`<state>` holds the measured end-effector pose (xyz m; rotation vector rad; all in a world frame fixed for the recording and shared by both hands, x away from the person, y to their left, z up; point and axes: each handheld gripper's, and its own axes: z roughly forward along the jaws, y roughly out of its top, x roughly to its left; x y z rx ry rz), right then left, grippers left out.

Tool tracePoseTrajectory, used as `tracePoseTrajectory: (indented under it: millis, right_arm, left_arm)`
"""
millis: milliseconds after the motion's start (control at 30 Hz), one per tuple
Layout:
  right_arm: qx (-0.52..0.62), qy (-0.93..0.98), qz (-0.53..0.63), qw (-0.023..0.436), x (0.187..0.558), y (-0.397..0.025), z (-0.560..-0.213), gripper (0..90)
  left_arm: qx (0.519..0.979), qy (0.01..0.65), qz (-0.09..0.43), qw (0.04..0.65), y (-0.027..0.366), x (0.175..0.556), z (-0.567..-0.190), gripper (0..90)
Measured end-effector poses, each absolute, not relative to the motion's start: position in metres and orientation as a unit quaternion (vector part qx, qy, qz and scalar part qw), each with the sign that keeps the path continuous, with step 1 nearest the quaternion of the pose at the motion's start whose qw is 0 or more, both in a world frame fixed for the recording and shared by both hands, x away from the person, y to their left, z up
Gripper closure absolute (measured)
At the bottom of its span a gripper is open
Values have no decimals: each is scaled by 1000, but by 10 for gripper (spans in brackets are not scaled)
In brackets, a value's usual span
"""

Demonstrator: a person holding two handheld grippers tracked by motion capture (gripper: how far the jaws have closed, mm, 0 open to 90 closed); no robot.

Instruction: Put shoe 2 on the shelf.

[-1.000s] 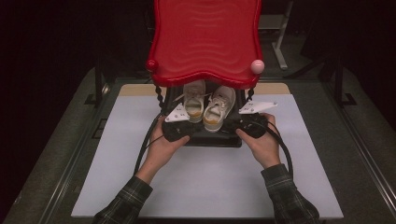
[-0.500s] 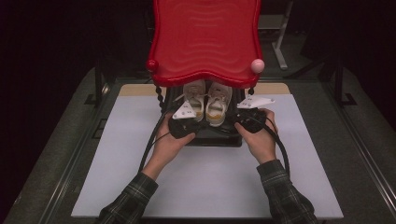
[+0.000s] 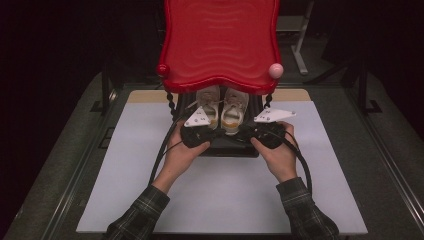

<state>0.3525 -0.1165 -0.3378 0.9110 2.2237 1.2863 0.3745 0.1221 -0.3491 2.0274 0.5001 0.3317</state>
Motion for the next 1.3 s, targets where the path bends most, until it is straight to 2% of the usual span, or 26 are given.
tracePoseTrajectory:
  millis: [300,433,633,767,867,967,1200,1300]
  right_arm:
    - [334,798,457,207,353,-118,-341,900]
    - [332,801,454,204,354,-117,-344,900]
    - [332,801,456,200,352,-117,-344,900]
    - [330,802,461,189,347,-119,-346,900]
    - [330,803,464,180,341,-123,-349,894]
    - [333,803,465,171,334,-130,-352,797]
    - [331,798,475,167,313,-151,-357,538]
    - [332,797,473,172,305,-157,-359,455]
  left_arm:
    - [837,216,135,484,116,379,-351,895]
    - [845,225,145,462,114,380,-352,894]
    - [842,227,143,467,120,374,-347,881]
    - [845,222,138,467,130,365,-343,851]
    - [848,225,131,462,140,356,-344,788]
    - [851,227,131,455,151,347,-346,703]
    - [849,250,128,448,179,327,-353,437]
    - [851,257,130,439,193,321,-356,360]
